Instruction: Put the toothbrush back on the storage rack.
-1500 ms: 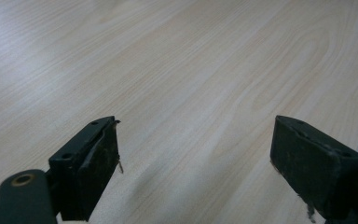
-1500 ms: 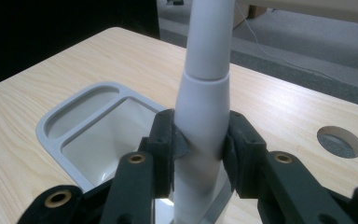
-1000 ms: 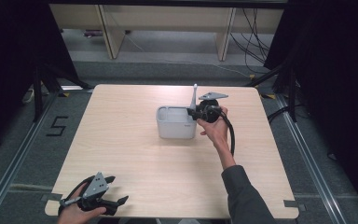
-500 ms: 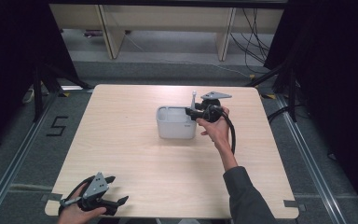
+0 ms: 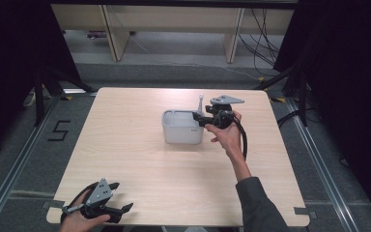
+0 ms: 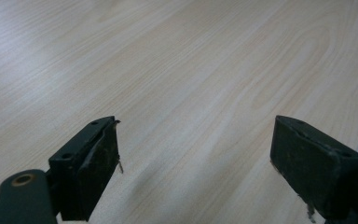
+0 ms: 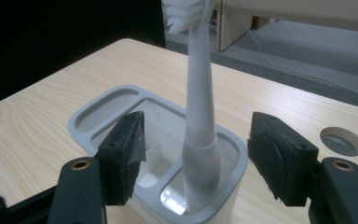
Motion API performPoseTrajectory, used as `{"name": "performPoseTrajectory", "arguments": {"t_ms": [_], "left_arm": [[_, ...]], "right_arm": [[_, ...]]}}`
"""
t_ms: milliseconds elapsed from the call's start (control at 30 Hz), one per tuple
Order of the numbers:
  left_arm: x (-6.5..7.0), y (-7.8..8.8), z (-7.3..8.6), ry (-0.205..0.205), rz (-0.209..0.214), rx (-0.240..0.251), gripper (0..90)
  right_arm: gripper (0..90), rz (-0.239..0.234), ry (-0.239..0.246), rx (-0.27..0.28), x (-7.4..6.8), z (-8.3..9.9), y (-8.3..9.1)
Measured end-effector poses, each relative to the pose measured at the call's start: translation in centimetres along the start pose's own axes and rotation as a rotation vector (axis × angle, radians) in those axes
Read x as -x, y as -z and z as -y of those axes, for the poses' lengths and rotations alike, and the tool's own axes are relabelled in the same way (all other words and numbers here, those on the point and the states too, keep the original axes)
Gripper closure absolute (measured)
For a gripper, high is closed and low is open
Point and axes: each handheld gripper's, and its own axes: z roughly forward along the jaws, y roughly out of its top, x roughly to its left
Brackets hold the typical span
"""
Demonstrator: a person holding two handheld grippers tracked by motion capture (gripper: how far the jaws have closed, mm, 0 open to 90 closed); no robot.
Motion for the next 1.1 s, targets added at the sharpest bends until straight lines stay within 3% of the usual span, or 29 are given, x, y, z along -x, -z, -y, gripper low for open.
{"name": "performPoseTrajectory", "arguments": {"t_ms": [200,233,267,300,333,400,467,500,633,667,700,733,767,833,867,900,1000,1033,1100], "left_arm": [[0.0,0.0,0.0,-0.005,-0.001,-0.002,14.7],[0.2,-0.1,0.0,0.03,0.012,0.016,14.7],[0.1,0.0,0.0,0.01,0.004,0.003,14.7],[0.0,0.0,0.0,0.007,0.004,0.003,14.7],[0.0,-0.1,0.1,0.01,0.006,0.01,14.7],[0.0,0.0,0.1,0.012,0.005,0.012,14.7],[0.0,-0.1,0.1,0.004,-0.024,0.028,14.7],[0.0,0.0,0.0,0.011,0.013,0.004,14.7],[0.0,0.0,0.0,0.002,0.0,0.0,14.7],[0.0,-0.1,0.0,-0.003,-0.013,0.006,14.7],[0.0,0.0,0.0,-0.005,-0.009,0.005,14.7],[0.1,0.0,0.0,0.016,-0.005,0.012,14.7],[0.2,0.1,0.0,0.019,0.007,0.007,14.7],[0.1,0.1,-0.1,0.02,0.006,0.009,14.7],[0.3,0.0,0.0,0.032,-0.001,0.029,14.7],[0.3,0.0,0.0,0.033,-0.002,0.029,14.7],[0.2,0.1,-0.1,0.02,-0.006,0.017,14.7],[0.2,0.1,-0.1,0.02,-0.006,0.017,14.7],[0.1,0.1,-0.1,-0.001,-0.015,0.015,14.7]], "right_arm": [[36.0,0.006,0.001,0.01,-0.1,0.3,1.0],[36.0,0.008,0.0,0.01,-0.1,0.3,1.1],[35.9,0.009,0.023,0.014,-0.1,0.4,1.3],[35.8,0.001,0.005,0.012,-0.2,0.5,1.4],[35.8,-0.001,0.026,0.017,-0.2,0.5,1.6],[35.7,0.0,0.014,0.026,-0.3,0.6,1.9],[35.7,-0.005,0.019,0.032,-0.4,0.7,2.1],[35.7,-0.006,0.027,0.035,-0.4,0.7,2.2],[35.3,-0.01,0.004,0.024,-0.8,0.7,2.7],[35.2,-0.001,0.033,0.029,-0.7,0.7,2.7],[35.2,-0.006,0.028,0.023,-0.8,0.7,2.8],[35.0,0.001,0.04,0.042,-0.8,0.8,2.8],[34.7,-0.004,0.018,0.032,-1.0,0.8,2.9],[34.1,-0.016,0.032,0.027,-1.0,0.9,2.9],[33.9,0.004,0.051,0.037,-0.9,0.9,3.0],[33.7,-0.001,0.029,0.025,-1.1,1.0,3.1],[32.7,-0.006,0.048,0.028,-1.0,1.1,3.1],[32.5,-0.018,0.017,0.016,-1.2,1.2,3.2],[32.2,-0.009,0.046,0.029,-1.1,1.2,3.2]]}}
